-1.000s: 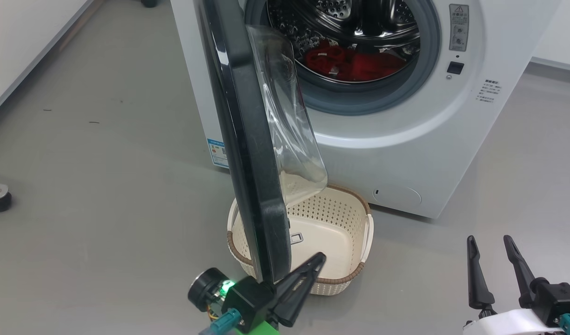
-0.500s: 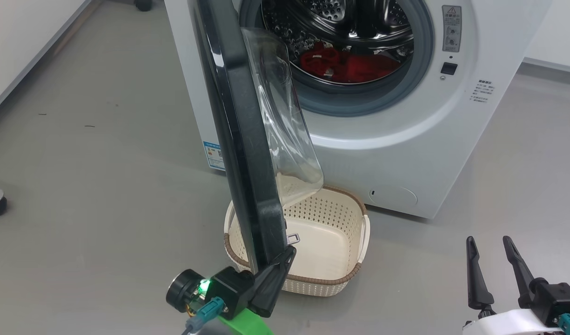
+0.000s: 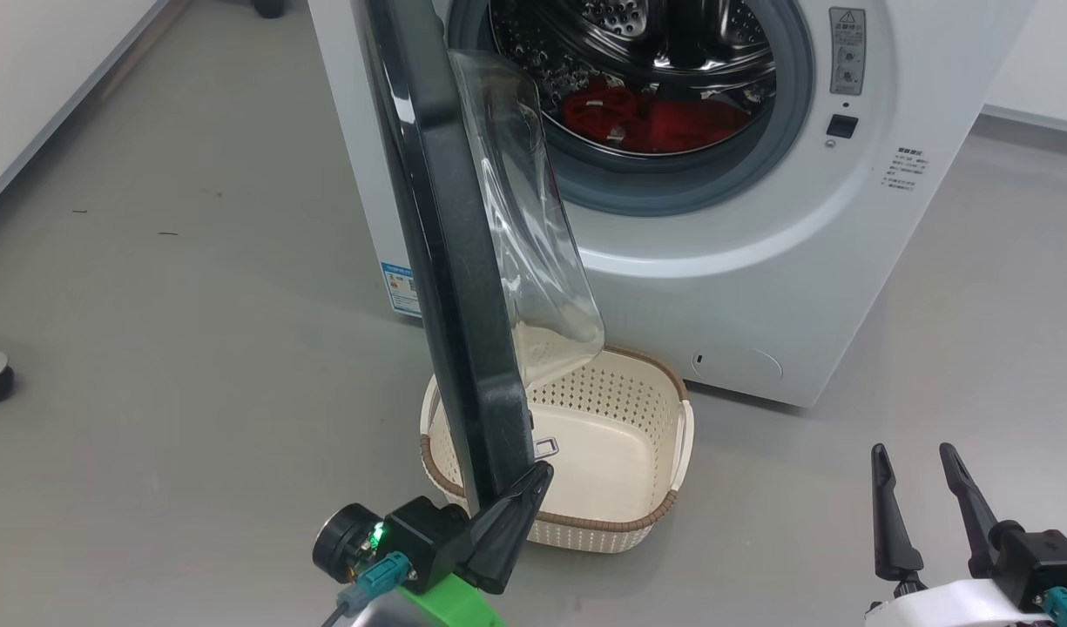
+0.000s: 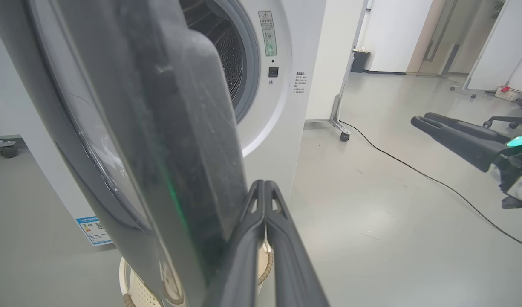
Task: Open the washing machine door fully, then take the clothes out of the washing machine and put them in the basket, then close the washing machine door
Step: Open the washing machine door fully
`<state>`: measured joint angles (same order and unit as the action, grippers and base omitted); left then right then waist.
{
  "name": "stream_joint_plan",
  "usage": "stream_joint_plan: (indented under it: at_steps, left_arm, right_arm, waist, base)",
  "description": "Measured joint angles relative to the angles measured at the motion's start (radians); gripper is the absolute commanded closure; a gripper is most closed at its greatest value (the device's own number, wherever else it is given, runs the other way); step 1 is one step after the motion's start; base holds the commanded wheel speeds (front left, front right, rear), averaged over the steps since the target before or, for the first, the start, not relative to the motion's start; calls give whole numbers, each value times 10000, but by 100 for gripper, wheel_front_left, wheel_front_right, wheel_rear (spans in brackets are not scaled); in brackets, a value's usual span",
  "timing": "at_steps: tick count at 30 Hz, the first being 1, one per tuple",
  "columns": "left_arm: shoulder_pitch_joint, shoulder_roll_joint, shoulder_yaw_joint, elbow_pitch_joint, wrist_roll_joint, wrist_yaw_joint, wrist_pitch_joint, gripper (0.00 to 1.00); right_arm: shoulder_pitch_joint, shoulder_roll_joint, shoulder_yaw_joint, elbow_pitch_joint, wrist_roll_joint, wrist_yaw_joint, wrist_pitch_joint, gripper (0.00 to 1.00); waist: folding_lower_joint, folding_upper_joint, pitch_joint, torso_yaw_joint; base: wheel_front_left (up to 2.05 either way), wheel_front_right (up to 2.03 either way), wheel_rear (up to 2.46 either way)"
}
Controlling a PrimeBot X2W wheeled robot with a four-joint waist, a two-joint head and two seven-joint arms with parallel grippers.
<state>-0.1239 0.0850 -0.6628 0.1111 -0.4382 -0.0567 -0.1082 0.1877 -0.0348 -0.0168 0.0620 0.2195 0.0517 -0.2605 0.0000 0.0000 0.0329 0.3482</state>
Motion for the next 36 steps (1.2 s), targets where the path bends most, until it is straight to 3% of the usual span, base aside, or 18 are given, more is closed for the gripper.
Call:
stream_joint_plan:
  at_steps: [16,28,36]
  left_arm:
    - [-119,-146,27,142,-13,299,-299,100]
    - [-89,-171,-81,79,92,541,-485,100]
    - [91,-161,63,48,207,957,-562,100]
  right_arm:
    - [-61,10,-63,46,31,-17,0,0]
    - [-61,12,-263,21,58,-23,0,0]
    - [-61,12,-322,19,56,-23,0,0]
  waist:
    - [0,0,162,95]
    - [1,0,219,628]
    - [0,0,216,1051]
  base:
    - [0,0,0]
    - [0,0,0]
    - [0,0,0]
